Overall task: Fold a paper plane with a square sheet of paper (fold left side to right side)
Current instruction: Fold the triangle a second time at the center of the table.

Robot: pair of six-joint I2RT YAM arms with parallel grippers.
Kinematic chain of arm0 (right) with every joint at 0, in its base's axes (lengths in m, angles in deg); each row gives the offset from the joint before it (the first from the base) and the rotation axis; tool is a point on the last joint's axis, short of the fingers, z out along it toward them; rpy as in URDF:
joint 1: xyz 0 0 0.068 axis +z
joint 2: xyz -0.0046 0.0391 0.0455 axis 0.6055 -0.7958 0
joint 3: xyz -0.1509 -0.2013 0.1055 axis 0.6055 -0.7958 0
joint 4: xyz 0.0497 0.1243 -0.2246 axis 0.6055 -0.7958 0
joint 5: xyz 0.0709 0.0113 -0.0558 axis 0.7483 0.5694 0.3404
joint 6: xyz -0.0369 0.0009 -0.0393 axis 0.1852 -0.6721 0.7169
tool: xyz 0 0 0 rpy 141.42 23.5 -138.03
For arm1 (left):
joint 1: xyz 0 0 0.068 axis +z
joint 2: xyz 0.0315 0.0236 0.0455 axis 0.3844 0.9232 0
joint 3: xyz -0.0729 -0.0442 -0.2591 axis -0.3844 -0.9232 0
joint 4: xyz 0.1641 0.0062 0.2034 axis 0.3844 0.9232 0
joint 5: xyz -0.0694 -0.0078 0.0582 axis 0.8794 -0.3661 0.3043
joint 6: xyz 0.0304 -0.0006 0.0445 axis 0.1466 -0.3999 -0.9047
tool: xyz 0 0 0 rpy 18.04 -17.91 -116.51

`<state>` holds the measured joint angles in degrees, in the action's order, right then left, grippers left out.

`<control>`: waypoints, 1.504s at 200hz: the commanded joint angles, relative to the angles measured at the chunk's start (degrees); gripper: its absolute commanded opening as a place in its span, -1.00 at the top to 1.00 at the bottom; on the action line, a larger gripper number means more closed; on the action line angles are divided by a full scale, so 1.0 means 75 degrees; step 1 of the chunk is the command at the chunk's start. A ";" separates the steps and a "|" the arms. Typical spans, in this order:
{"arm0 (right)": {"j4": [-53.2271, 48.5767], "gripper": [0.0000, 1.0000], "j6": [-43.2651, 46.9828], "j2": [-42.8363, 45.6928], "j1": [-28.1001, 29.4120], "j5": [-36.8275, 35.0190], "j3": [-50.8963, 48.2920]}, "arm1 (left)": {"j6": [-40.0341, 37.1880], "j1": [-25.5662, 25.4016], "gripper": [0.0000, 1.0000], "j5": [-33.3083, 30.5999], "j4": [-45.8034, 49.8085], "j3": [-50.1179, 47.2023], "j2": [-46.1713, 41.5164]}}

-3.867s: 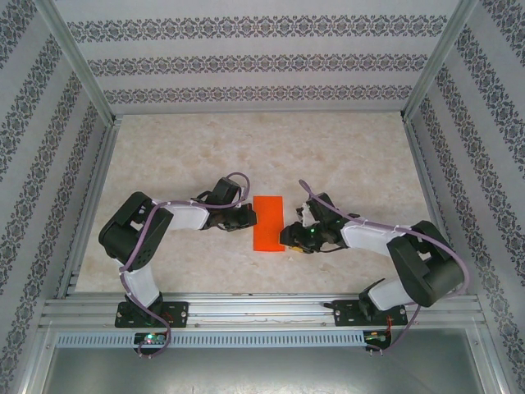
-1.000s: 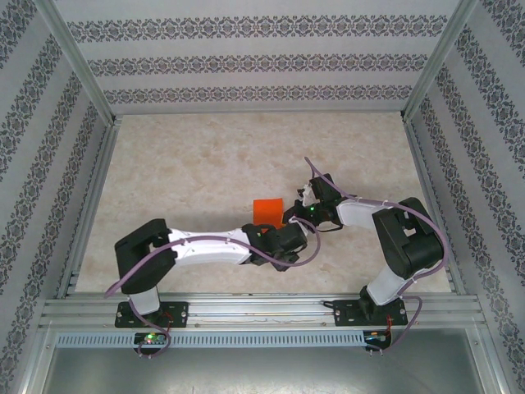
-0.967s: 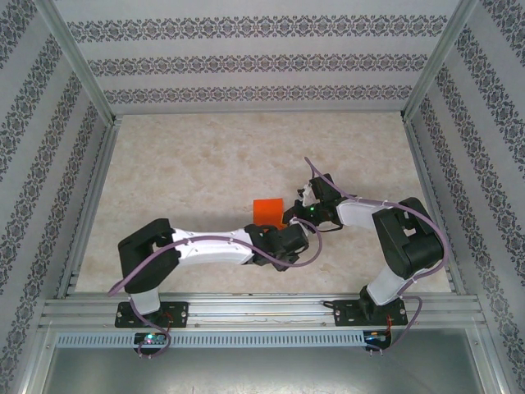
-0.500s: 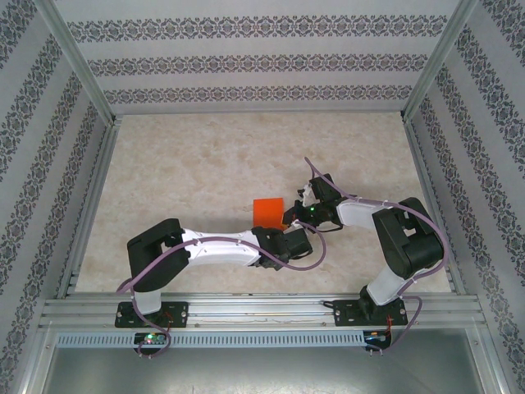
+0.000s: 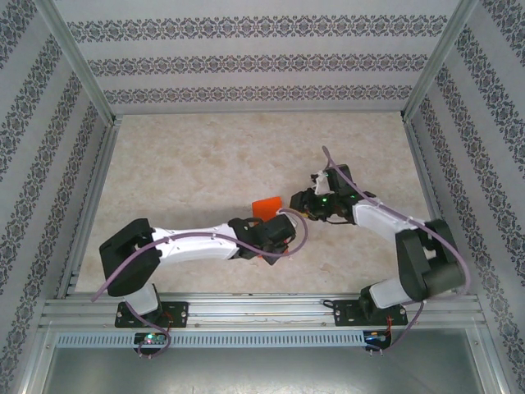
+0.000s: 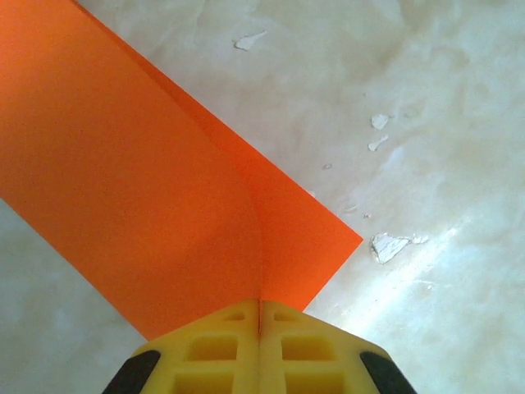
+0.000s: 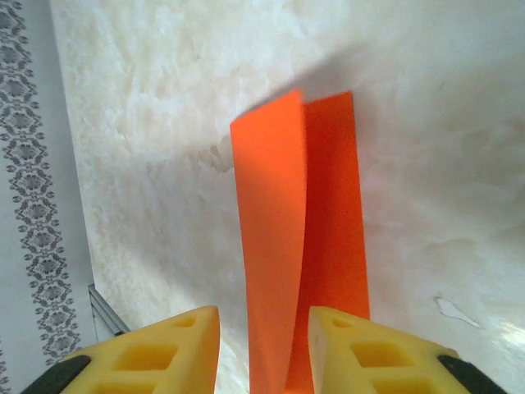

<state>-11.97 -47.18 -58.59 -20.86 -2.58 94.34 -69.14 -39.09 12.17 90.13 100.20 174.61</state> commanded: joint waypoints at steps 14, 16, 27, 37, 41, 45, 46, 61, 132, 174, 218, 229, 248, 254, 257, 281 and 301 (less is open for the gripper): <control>-0.0161 0.38 0.0409 0.0896 -0.0204 -0.0147 -0.0935 | 0.1237 0.0777 0.99 0.1901 -0.1359 -0.0825 -0.0552; -0.0137 0.39 0.0404 0.0945 -0.0200 -0.0122 -0.0992 | 0.1301 0.0826 0.99 0.1987 -0.1436 -0.0888 -0.0573; -0.0024 0.53 0.0325 0.1166 -0.0158 0.0029 -0.1321 | 0.1677 0.1056 0.99 0.2459 -0.1943 -0.1205 -0.0694; 0.0106 0.70 0.0227 0.1326 -0.0069 0.0122 -0.1587 | 0.2016 0.1268 0.99 0.2812 -0.2377 -0.1456 -0.0765; 0.0162 0.75 0.0191 0.1376 -0.0006 0.0135 -0.1686 | 0.2125 0.1339 0.99 0.2946 -0.2540 -0.1554 -0.0782; 0.0208 0.81 0.0151 0.1415 0.0062 0.0142 -0.1779 | 0.2238 0.1390 0.99 0.3036 -0.2682 -0.1648 -0.0793; 0.0223 0.82 0.0142 0.1427 0.0080 0.0139 -0.1803 | 0.2264 0.1403 0.99 0.3065 -0.2722 -0.1669 -0.0794; 0.0519 1.00 -0.0051 0.1462 0.0397 0.0134 -0.2077 | 0.2494 0.1544 0.99 0.3321 -0.3011 -0.1855 -0.0801; 0.1521 1.00 -0.0745 0.0374 0.2019 -0.0641 -0.2074 | 0.2771 0.1804 0.99 0.3638 -0.2994 -0.1926 -0.0584; 0.1444 1.00 -0.0708 -0.0224 0.2184 -0.0684 -0.1937 | 0.2696 0.1827 0.99 0.3582 -0.2726 -0.1826 -0.0479; 0.0705 1.00 -0.0312 -0.0489 0.2180 -0.0852 -0.1853 | 0.2429 0.2016 0.99 0.3713 -0.2370 -0.1839 -0.0477; 0.0474 1.00 -0.0168 -0.0521 0.2184 -0.0932 -0.1807 | 0.2311 0.2087 0.99 0.3773 -0.2279 -0.1830 -0.0479; 0.0062 1.00 0.0067 -0.0543 0.2184 -0.1124 -0.1691 | 0.2093 0.2204 0.99 0.3950 -0.2188 -0.1830 -0.0479; -0.0067 1.00 0.0134 -0.0555 0.2187 -0.1188 -0.1649 | 0.2033 0.2252 0.99 0.4020 -0.2175 -0.1831 -0.0468; -0.0121 1.00 0.0169 -0.0555 0.2174 -0.1214 -0.1635 | 0.1998 0.2268 0.99 0.4046 -0.2164 -0.1835 -0.0461; -0.0345 1.00 0.0342 -0.0587 0.2160 -0.1293 -0.1494 | 0.1764 0.2394 1.00 0.4206 -0.2090 -0.1815 -0.0400; -0.0450 1.00 0.0414 -0.0613 0.2146 -0.1340 -0.1415 | 0.1597 0.2483 1.00 0.4219 -0.1990 -0.1784 -0.0347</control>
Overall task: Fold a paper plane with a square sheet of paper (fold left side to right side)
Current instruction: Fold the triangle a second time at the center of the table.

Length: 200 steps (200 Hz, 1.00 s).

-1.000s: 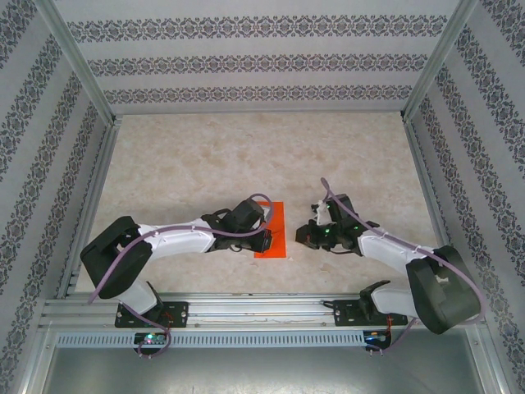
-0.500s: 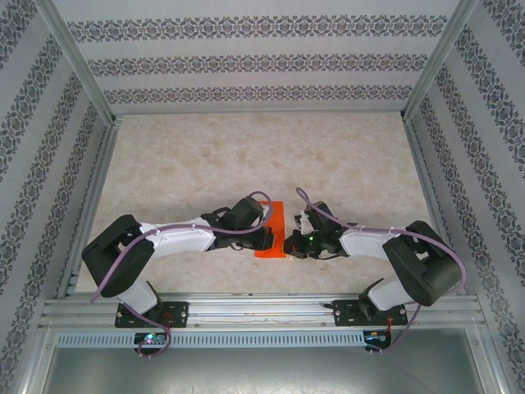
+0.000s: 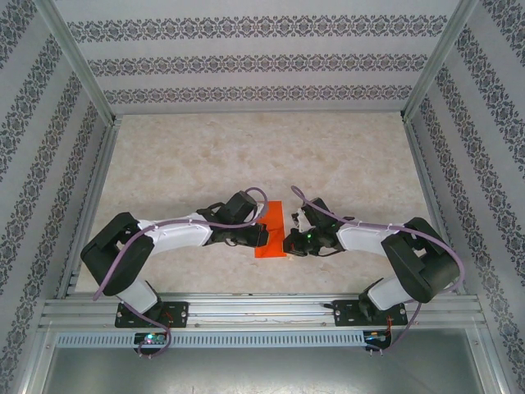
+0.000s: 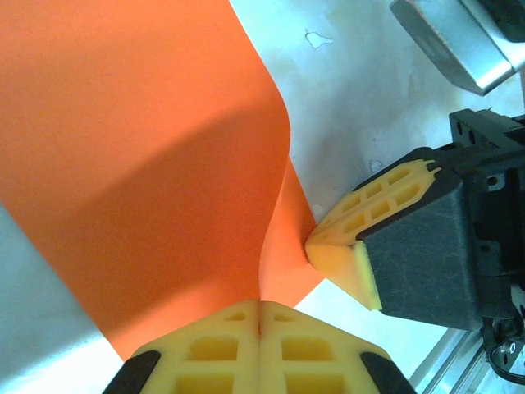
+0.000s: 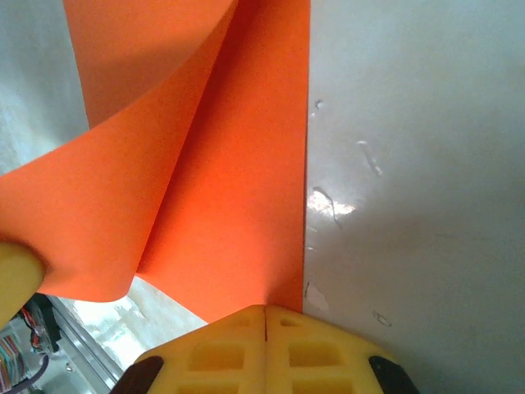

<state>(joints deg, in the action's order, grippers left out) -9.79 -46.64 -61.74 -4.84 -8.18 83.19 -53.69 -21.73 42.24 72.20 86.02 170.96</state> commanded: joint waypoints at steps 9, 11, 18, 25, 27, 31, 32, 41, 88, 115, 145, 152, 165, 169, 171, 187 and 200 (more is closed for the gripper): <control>-0.0752 1.00 0.0362 -0.0195 0.0013 -0.0603 0.0091 | -0.0534 0.0209 1.00 0.0208 0.0407 0.0088 0.0143; -0.0755 1.00 0.0364 -0.0194 0.0013 -0.0605 0.0093 | -0.0535 0.0214 1.00 0.0214 0.0402 0.0085 0.0147; -0.0763 1.00 0.0375 -0.0199 0.0010 -0.0600 0.0102 | -0.0574 0.0248 1.00 0.0206 0.0412 0.0085 0.0153; -0.0757 1.00 0.0377 -0.0205 0.0013 -0.0594 0.0117 | -0.0606 0.0280 1.00 0.0207 0.0406 0.0082 0.0166; -0.0757 1.00 0.0383 -0.0205 0.0013 -0.0594 0.0119 | -0.0617 0.0291 1.00 0.0208 0.0408 0.0081 0.0170; -0.0760 1.00 0.0384 -0.0205 0.0002 -0.0595 0.0123 | -0.0633 0.0310 1.00 0.0209 0.0401 0.0083 0.0178; -0.0764 1.00 0.0386 -0.0205 0.0001 -0.0595 0.0126 | -0.0640 0.0316 1.00 0.0203 0.0406 0.0084 0.0181; -0.0757 1.00 0.0389 -0.0205 0.0000 -0.0583 0.0120 | -0.0662 0.0353 1.00 0.0219 0.0412 0.0092 0.0208; -0.0757 1.00 0.0406 -0.0226 -0.0010 -0.0560 0.0116 | -0.0807 0.0526 1.00 0.0280 0.0323 0.0142 0.0398; -0.0757 1.00 0.0412 -0.0235 -0.0011 -0.0559 0.0116 | -0.0911 0.0590 1.00 0.0253 0.0377 0.0215 0.0540; -0.0758 1.00 0.0413 -0.0229 -0.0029 -0.0565 0.0071 | -0.0987 0.0661 1.00 0.0200 0.0401 0.0240 0.0614; -0.0757 1.00 0.0412 -0.0229 -0.0038 -0.0559 0.0070 | -0.0987 0.0679 1.00 0.0195 0.0392 0.0238 0.0617; -0.0765 1.00 0.0412 -0.0235 -0.0038 -0.0559 0.0058 | -0.0988 0.0708 1.00 0.0197 0.0366 0.0237 0.0629; -0.0757 1.00 0.0412 -0.0236 -0.0034 -0.0559 0.0058 | -0.0988 0.0714 1.00 0.0196 0.0359 0.0237 0.0629; -0.0757 1.00 0.0412 -0.0245 -0.0037 -0.0559 0.0052 | -0.0988 0.0716 1.00 0.0197 0.0349 0.0237 0.0629; -0.0757 1.00 0.0412 -0.0246 -0.0055 -0.0559 0.0046 | -0.0973 0.0738 1.00 0.0197 0.0291 0.0236 0.0629; -0.0760 1.00 0.0412 -0.0252 -0.0046 -0.0559 0.0048 | -0.0967 0.0755 1.00 0.0196 0.0260 0.0231 0.0629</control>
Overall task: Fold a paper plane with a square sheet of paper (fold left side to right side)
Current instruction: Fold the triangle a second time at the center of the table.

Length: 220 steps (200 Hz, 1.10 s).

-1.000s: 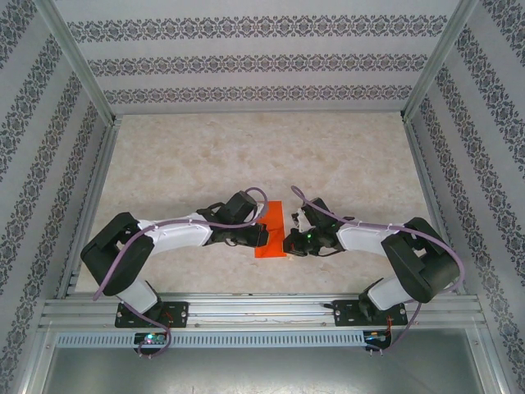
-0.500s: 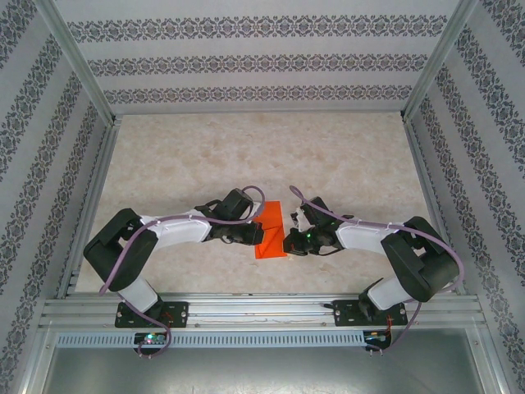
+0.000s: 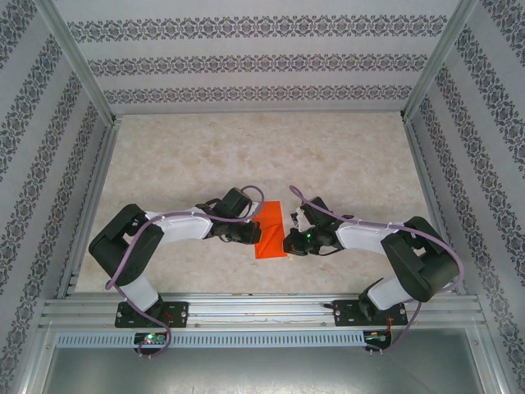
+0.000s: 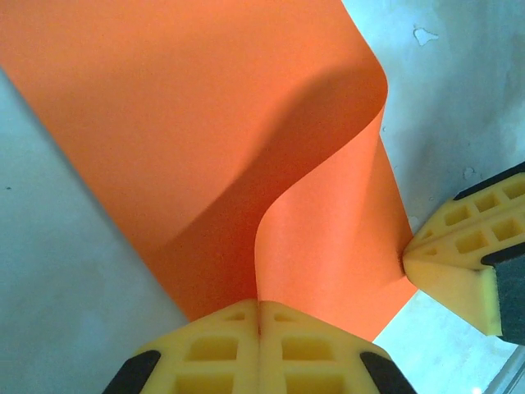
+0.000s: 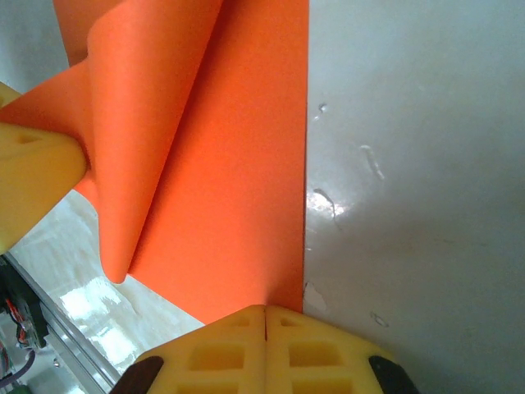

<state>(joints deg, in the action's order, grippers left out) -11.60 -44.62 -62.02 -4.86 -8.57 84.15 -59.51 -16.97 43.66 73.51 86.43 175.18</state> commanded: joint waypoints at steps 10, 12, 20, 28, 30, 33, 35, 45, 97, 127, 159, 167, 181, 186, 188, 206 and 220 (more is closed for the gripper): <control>-0.0519 1.00 0.0144 -0.0214 -0.0047 -0.0518 -0.0088 | -0.0201 0.0132 1.00 0.0000 0.0076 0.0188 0.0078; -0.0516 1.00 0.0144 -0.0214 -0.0044 -0.0518 -0.0092 | -0.0210 0.0138 1.00 0.0006 0.0077 0.0192 0.0087; -0.0515 1.00 0.0144 -0.0215 -0.0047 -0.0518 -0.0094 | -0.0212 0.0143 1.00 -0.0003 0.0083 0.0198 0.0101; -0.0516 1.00 0.0144 -0.0224 -0.0060 -0.0518 -0.0104 | -0.0233 0.0155 1.00 0.0004 0.0087 0.0214 0.0124; -0.0515 1.00 0.0144 -0.0225 -0.0056 -0.0518 -0.0099 | -0.0229 0.0155 1.00 0.0007 0.0100 0.0222 0.0125; -0.0515 1.00 0.0144 -0.0226 -0.0056 -0.0518 -0.0105 | -0.0234 0.0160 1.00 -0.0006 0.0104 0.0222 0.0135; -0.0515 1.00 0.0144 -0.0229 -0.0055 -0.0518 -0.0105 | -0.0241 0.0156 1.00 -0.0007 0.0113 0.0221 0.0136; -0.0521 1.00 0.0144 -0.0226 -0.0056 -0.0518 -0.0109 | -0.0256 0.0167 1.00 -0.0027 0.0120 0.0237 0.0157; -0.0526 1.00 0.0144 -0.0191 -0.0055 -0.0518 -0.0129 | -0.0322 0.0223 1.00 -0.0082 0.0145 0.0318 0.0213; -0.0550 1.00 0.0144 -0.0191 -0.0073 -0.0518 -0.0139 | -0.0391 0.0235 1.00 -0.0100 0.0224 0.0367 0.0277; -0.0555 1.00 0.0144 -0.0187 -0.0068 -0.0518 -0.0152 | -0.0450 0.0237 1.00 -0.0147 0.0283 0.0383 0.0324; -0.0555 1.00 0.0135 -0.0191 -0.0072 -0.0518 -0.0152 | -0.0458 0.0237 1.00 -0.0168 0.0284 0.0404 0.0336; -0.0551 1.00 0.0137 -0.0197 -0.0068 -0.0518 -0.0146 | -0.0470 0.0237 1.00 -0.0178 0.0294 0.0403 0.0347; -0.0552 1.00 0.0132 -0.0191 -0.0067 -0.0518 -0.0152 | -0.0479 0.0239 1.00 -0.0190 0.0307 0.0401 0.0348; -0.0556 1.00 0.0132 -0.0191 -0.0066 -0.0518 -0.0152 | -0.0476 0.0238 1.00 -0.0191 0.0313 0.0397 0.0348; -0.0569 1.00 0.0132 -0.0202 -0.0072 -0.0518 -0.0141 | -0.0505 0.0236 1.00 -0.0243 0.0360 0.0403 0.0348; -0.0563 1.00 0.0132 -0.0203 -0.0072 -0.0523 -0.0135 | -0.0534 0.0239 1.00 -0.0270 0.0395 0.0401 0.0348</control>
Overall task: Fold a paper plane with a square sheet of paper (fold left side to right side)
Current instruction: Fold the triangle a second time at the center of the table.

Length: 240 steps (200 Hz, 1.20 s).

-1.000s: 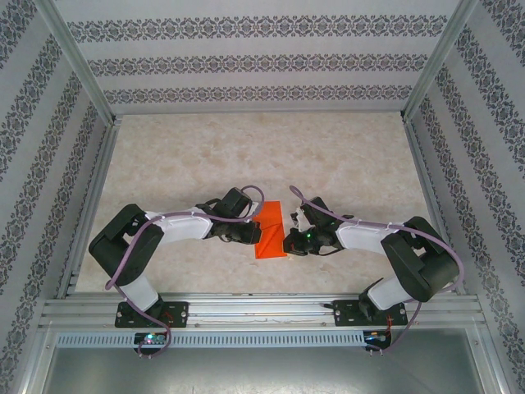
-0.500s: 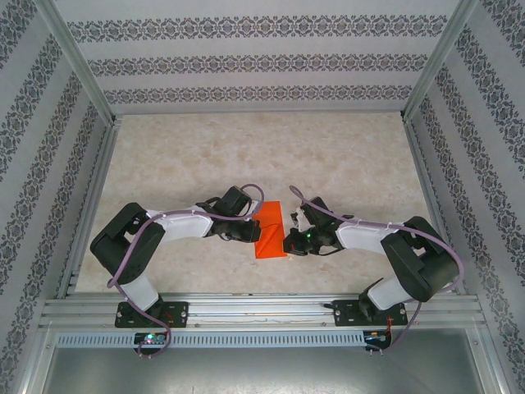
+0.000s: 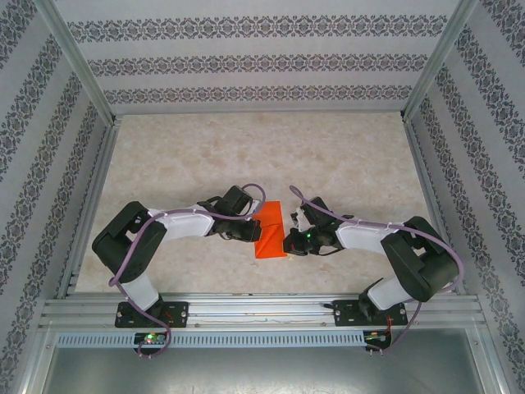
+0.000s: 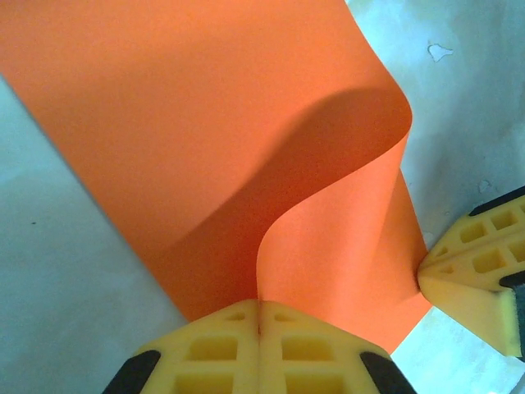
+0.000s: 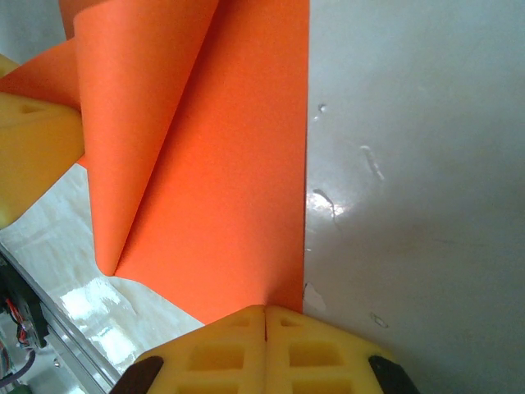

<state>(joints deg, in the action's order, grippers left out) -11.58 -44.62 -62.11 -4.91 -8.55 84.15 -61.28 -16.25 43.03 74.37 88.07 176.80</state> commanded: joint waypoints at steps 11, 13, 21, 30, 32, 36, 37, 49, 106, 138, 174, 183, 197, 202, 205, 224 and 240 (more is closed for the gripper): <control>-0.0566 1.00 0.0134 -0.0191 -0.0061 -0.0533 -0.0129 | -0.0305 0.0149 1.00 -0.0201 0.0314 0.0186 0.0142; -0.0565 1.00 0.0133 -0.0191 -0.0061 -0.0533 -0.0129 | -0.0305 0.0143 1.00 -0.0207 0.0317 0.0180 0.0149; -0.0565 1.00 0.0132 -0.0203 -0.0060 -0.0533 -0.0123 | -0.0316 0.0141 1.00 -0.0205 0.0310 0.0188 0.0158; -0.0569 1.00 0.0134 -0.0203 -0.0061 -0.0530 -0.0129 | -0.0316 0.0146 1.00 -0.0205 0.0300 0.0197 0.0179; -0.0572 1.00 0.0133 -0.0203 -0.0061 -0.0529 -0.0129 | -0.0316 0.0142 1.00 -0.0205 0.0299 0.0197 0.0185; -0.0569 1.00 0.0132 -0.0206 -0.0061 -0.0522 -0.0128 | -0.0315 0.0150 1.00 -0.0211 0.0300 0.0203 0.0190; -0.0567 1.00 0.0132 -0.0204 -0.0061 -0.0521 -0.0129 | -0.0316 0.0151 1.00 -0.0206 0.0299 0.0200 0.0196; -0.0570 1.00 0.0132 -0.0200 -0.0063 -0.0521 -0.0126 | -0.0328 0.0148 1.00 -0.0201 0.0279 0.0206 0.0225; -0.0577 1.00 0.0147 -0.0203 -0.0067 -0.0511 -0.0117 | -0.0315 0.0145 1.00 -0.0154 0.0149 0.0213 0.0366; -0.0579 1.00 0.0144 -0.0214 -0.0071 -0.0509 -0.0106 | -0.0328 0.0144 1.00 -0.0007 0.0071 0.0217 0.0331; -0.0586 1.00 0.0155 -0.0223 -0.0070 -0.0509 -0.0082 | -0.0321 0.0151 1.00 0.0002 0.0065 0.0197 0.0319; -0.0591 1.00 0.0156 -0.0226 -0.0061 -0.0511 -0.0069 | -0.0325 0.0148 1.00 0.0012 0.0065 0.0183 0.0299; -0.0598 1.00 0.0156 -0.0239 -0.0074 -0.0521 -0.0059 | -0.0328 0.0141 1.00 0.0040 0.0061 0.0169 0.0215; -0.0600 1.00 0.0156 -0.0249 -0.0072 -0.0521 -0.0058 | -0.0337 0.0149 1.00 0.0055 0.0047 0.0161 0.0181; -0.0609 1.00 0.0159 -0.0249 -0.0072 -0.0527 -0.0053 | -0.0347 0.0149 1.00 0.0064 0.0048 0.0153 0.0154; -0.0612 1.00 0.0156 -0.0273 -0.0072 -0.0544 -0.0041 | -0.0384 0.0147 1.00 0.0080 0.0042 0.0127 -0.0021; -0.0614 1.00 0.0167 -0.0308 -0.0075 -0.0531 -0.0029 | -0.0429 0.0151 1.00 0.0086 0.0053 0.0114 -0.0153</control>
<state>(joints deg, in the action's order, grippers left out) -11.62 -44.43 -62.15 -4.91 -8.55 84.17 -62.54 -15.90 42.68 74.59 88.82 178.24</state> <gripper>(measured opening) 0.046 0.055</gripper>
